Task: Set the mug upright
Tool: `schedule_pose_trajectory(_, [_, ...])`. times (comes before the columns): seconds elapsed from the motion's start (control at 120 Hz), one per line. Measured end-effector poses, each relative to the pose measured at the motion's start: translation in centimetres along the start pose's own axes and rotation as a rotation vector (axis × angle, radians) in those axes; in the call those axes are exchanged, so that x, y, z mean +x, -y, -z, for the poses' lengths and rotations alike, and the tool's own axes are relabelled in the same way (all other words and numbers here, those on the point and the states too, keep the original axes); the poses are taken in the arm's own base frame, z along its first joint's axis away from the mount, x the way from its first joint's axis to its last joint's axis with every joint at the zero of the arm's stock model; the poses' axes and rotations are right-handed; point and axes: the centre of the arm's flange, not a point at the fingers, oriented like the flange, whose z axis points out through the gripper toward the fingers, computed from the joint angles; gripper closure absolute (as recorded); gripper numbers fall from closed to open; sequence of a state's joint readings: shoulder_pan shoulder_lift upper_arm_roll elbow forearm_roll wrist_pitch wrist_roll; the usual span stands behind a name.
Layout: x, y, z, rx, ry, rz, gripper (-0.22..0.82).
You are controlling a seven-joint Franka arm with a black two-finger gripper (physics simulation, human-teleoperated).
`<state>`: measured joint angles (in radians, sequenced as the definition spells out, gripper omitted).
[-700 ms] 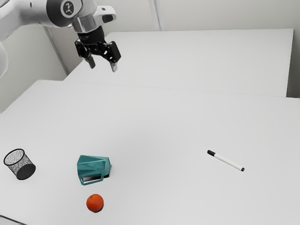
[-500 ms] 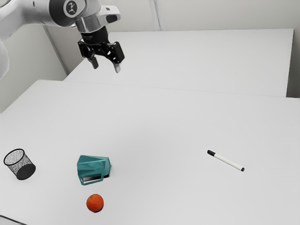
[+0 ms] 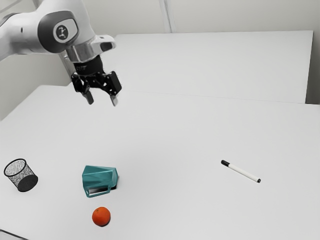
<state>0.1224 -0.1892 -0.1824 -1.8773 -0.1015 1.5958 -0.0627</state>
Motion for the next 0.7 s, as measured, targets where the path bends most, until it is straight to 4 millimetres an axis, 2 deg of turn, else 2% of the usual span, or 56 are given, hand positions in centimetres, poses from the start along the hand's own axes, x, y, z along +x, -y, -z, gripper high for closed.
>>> schedule_pose_trajectory(0.15, [-2.8,5.0,-3.8,-0.122,0.008,0.054,0.0])
schedule_pose_trajectory(0.242, [-3.9,8.7,-6.3,-0.215,0.011,0.09,0.0])
schedule_pose_trajectory(0.45, [-6.2,15.3,-11.3,-0.361,0.01,0.147,0.0])
schedule_pose_trajectory(0.583, [-7.3,18.7,-14.8,-0.447,0.025,0.168,0.0])
schedule_pose_trajectory(0.7, [-8.1,20.5,-17.5,-0.523,0.03,0.178,0.0])
